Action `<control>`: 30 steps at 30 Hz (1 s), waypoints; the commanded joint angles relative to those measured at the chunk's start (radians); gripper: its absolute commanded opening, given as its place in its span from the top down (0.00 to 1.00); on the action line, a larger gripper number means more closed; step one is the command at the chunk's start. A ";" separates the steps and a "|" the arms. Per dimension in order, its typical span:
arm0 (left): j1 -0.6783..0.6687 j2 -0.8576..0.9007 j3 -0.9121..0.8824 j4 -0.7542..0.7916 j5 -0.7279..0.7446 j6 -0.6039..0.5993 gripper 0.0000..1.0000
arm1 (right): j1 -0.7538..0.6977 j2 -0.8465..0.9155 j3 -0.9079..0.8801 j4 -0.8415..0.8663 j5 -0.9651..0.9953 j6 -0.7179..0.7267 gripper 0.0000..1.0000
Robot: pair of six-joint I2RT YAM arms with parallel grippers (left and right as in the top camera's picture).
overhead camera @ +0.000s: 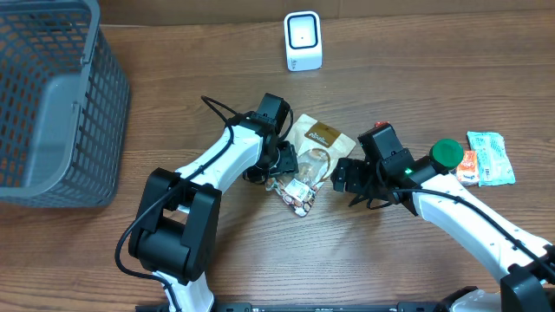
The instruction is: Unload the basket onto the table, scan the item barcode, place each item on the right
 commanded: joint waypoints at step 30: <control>-0.051 0.008 -0.042 -0.069 0.016 0.061 0.36 | -0.002 -0.006 0.011 -0.001 0.006 0.002 0.00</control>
